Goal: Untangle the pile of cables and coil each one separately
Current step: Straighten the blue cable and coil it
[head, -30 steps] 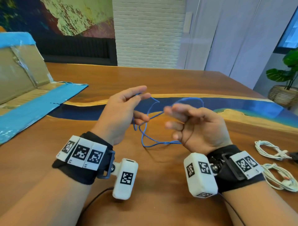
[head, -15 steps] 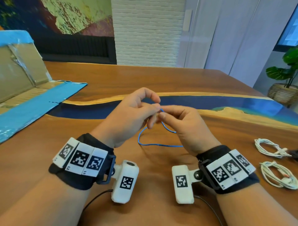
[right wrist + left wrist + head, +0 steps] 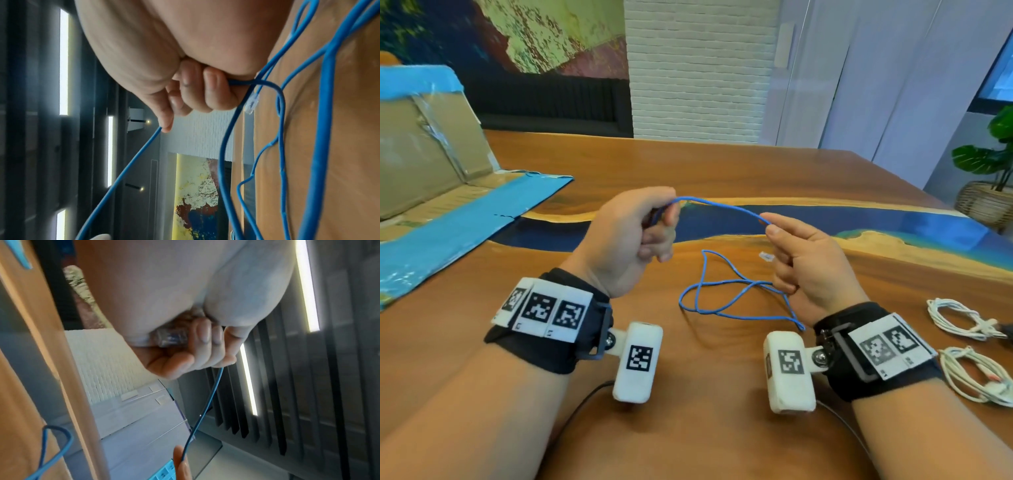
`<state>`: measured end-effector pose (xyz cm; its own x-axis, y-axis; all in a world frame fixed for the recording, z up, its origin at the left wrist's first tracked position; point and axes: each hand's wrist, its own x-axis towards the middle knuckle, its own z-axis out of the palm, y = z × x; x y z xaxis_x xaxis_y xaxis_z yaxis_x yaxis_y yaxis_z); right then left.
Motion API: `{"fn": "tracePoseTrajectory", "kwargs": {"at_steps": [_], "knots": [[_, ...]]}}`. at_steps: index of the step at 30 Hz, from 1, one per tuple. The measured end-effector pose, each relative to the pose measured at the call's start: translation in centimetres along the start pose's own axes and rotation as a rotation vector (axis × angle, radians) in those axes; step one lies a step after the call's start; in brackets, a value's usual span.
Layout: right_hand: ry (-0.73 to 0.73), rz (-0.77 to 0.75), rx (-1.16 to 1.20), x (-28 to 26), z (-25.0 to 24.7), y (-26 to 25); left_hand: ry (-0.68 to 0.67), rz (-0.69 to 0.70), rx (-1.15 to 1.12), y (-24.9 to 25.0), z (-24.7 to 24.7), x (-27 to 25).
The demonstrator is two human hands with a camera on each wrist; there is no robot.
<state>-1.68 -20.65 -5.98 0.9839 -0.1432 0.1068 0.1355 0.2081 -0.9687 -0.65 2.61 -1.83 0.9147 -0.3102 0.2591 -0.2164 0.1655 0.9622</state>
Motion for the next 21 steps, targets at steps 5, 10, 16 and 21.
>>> {"fn": "tracePoseTrajectory", "kwargs": {"at_steps": [5,10,16,21], "knots": [[-0.264,-0.053,-0.354,-0.7,1.3,0.4,0.033,0.048,-0.45,0.7,1.2,-0.2],[-0.517,0.018,-0.492,-1.9,3.2,1.3,0.049,0.161,-0.462,0.1,2.8,-0.2],[-0.718,0.034,-0.564,-3.5,4.2,0.7,0.141,0.154,-0.276,-0.7,2.2,0.2],[-0.668,-0.066,-0.312,-4.0,4.7,-0.2,0.051,0.059,0.033,-1.5,2.1,0.2]]}}
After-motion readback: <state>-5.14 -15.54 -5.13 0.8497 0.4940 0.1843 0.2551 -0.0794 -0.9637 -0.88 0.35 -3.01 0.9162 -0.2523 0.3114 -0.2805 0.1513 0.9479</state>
